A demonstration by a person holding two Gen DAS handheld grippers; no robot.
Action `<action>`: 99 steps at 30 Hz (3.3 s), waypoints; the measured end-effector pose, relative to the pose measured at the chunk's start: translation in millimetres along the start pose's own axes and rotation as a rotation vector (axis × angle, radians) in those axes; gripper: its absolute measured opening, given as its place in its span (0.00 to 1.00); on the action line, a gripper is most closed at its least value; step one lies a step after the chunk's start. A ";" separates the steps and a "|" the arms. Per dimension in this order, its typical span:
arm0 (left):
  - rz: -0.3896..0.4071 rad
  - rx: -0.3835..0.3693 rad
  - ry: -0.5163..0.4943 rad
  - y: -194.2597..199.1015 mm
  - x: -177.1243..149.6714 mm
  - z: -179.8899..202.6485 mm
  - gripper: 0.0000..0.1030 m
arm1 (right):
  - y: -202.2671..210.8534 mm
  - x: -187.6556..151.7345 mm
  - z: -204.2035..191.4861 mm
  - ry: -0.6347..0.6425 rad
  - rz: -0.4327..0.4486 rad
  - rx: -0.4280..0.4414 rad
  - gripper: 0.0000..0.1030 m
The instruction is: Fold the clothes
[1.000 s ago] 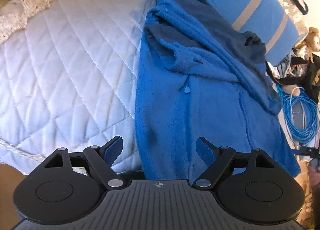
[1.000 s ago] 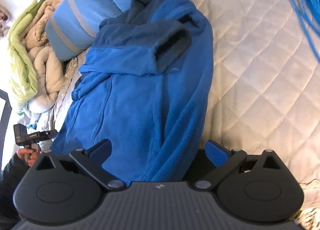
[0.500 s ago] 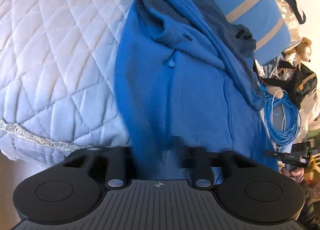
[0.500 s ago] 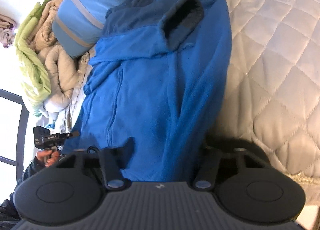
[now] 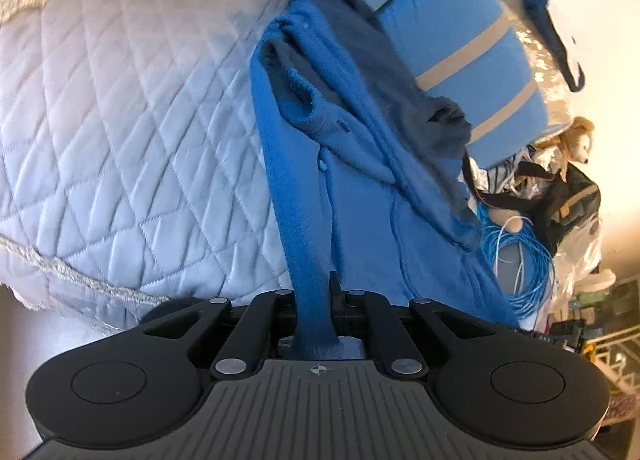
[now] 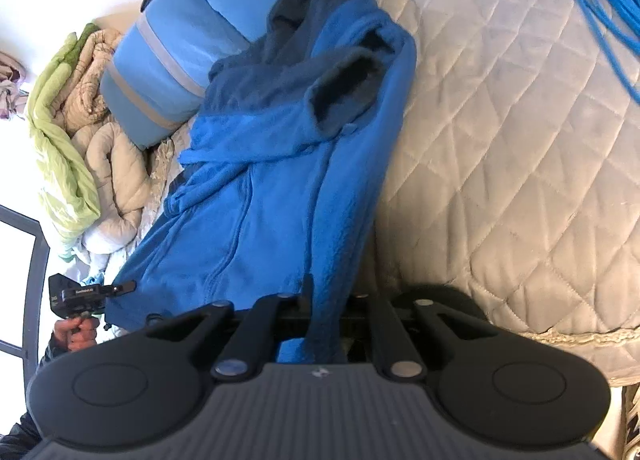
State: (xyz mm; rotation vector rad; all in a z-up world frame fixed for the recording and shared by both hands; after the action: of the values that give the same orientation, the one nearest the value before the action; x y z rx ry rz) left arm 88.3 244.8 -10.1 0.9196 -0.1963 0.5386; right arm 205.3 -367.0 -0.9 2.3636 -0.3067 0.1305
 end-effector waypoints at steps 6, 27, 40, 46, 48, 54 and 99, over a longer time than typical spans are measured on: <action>-0.025 0.027 -0.036 7.7 -8.5 6.3 0.04 | 12.3 -6.5 -6.1 0.040 -0.019 0.009 0.06; 0.081 0.283 -0.153 68.0 36.6 18.2 0.76 | 74.4 -5.0 -32.7 0.200 0.116 -0.109 1.00; 0.256 0.332 -0.460 -25.4 142.3 120.5 0.79 | -10.1 69.3 -131.2 0.476 0.302 -0.206 1.00; 0.227 0.303 -0.495 -90.4 175.2 127.7 0.79 | -70.0 97.8 -142.2 0.518 0.318 -0.201 1.00; 0.224 0.287 -0.490 -108.7 188.2 126.3 0.79 | -88.6 109.9 -141.6 0.513 0.318 -0.199 1.00; 0.259 0.235 -0.432 -159.6 236.4 109.8 0.79 | -138.1 151.4 -138.5 0.451 0.309 -0.135 1.00; 0.022 -0.217 0.376 -282.1 347.9 33.0 0.26 | -268.2 299.0 -102.6 -0.339 0.101 0.271 0.19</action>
State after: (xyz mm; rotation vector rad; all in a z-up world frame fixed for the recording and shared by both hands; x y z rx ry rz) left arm 533.5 205.8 -54.7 0.5930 0.0748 0.6861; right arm 562.7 -163.0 -51.1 2.6373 -0.6047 -0.1961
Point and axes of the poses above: each gripper's, at about its wrist camera, not at the fingertips, and y roughly against the way its jaws point, z to its right, x to its top, the point moved 4 cm from there along -y, roughly the way its jaws point, and after that the axes turned 10 degrees about -y, right-handed, at the moved point
